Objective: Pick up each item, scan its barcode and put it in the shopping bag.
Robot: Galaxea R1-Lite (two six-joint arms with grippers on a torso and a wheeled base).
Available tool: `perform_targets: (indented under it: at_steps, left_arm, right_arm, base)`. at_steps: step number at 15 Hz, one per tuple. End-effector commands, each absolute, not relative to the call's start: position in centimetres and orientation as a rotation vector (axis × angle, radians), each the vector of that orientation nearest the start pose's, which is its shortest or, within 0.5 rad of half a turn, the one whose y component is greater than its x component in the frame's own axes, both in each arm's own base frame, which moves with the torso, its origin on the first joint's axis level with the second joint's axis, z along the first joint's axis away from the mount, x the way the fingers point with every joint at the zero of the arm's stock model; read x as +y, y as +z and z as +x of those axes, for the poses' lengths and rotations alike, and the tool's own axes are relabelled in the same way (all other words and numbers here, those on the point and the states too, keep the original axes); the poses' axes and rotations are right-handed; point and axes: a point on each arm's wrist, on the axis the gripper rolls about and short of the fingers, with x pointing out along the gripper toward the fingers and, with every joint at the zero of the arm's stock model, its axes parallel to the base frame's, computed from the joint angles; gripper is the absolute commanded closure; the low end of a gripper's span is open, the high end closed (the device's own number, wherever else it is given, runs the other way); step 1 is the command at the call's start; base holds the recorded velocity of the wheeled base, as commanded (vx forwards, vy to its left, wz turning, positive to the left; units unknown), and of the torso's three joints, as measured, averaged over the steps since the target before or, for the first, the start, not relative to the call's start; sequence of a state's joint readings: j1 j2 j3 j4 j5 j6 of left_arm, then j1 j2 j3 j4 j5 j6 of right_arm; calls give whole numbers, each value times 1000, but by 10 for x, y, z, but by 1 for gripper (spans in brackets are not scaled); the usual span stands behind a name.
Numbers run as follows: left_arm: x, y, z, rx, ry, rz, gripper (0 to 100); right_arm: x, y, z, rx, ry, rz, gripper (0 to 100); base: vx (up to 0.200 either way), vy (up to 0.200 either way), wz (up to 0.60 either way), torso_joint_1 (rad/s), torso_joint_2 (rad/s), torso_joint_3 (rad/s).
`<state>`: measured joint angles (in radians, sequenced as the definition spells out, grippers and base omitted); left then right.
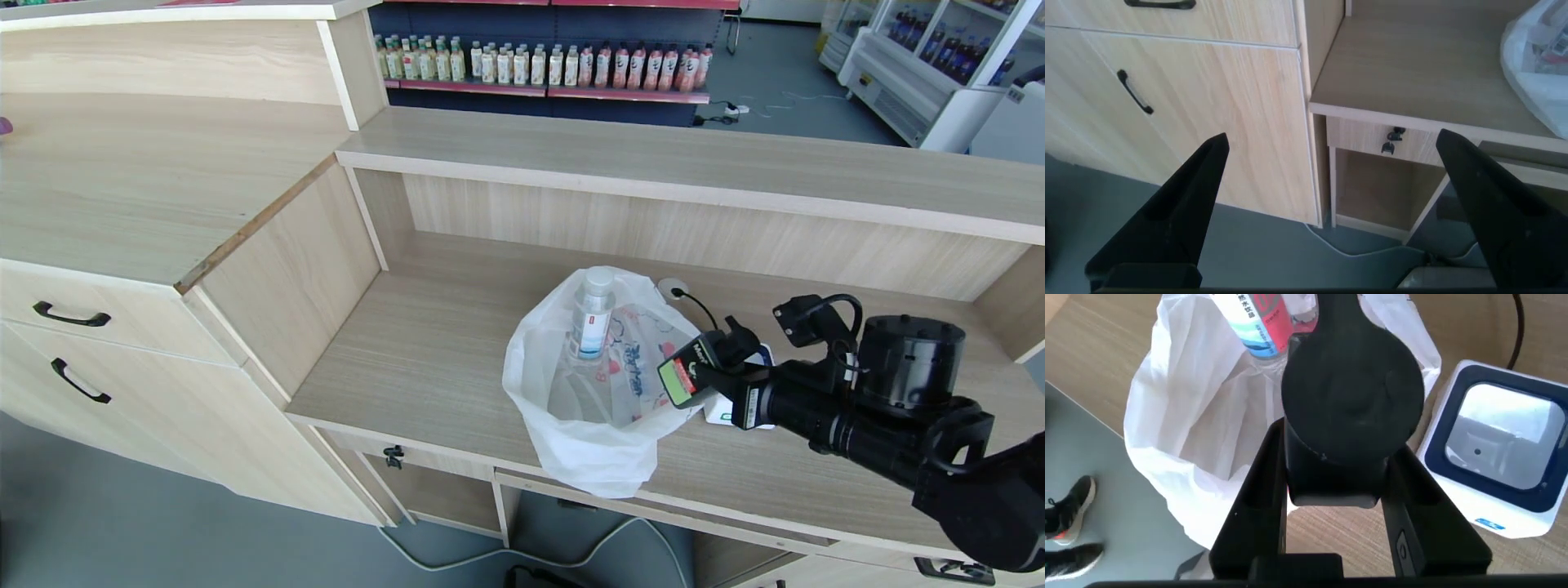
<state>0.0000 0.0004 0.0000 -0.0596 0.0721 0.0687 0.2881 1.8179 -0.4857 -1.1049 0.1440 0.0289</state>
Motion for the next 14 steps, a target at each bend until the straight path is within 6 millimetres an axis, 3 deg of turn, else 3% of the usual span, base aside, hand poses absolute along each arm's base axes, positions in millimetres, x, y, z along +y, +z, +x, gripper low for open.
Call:
perform_targets:
  at_steps: [1,14]
  left_arm:
    - [2,82,-23,-57,74,67,0]
    - [2,82,-23,-57,74,65,0]
  right_arm:
    - [90,112,282,241,435,12,100]
    - [91,108,289,258,392,67,100]
  base:
    - [0,0,0,0,0,0]
    - [0,0,0,0,0,0]
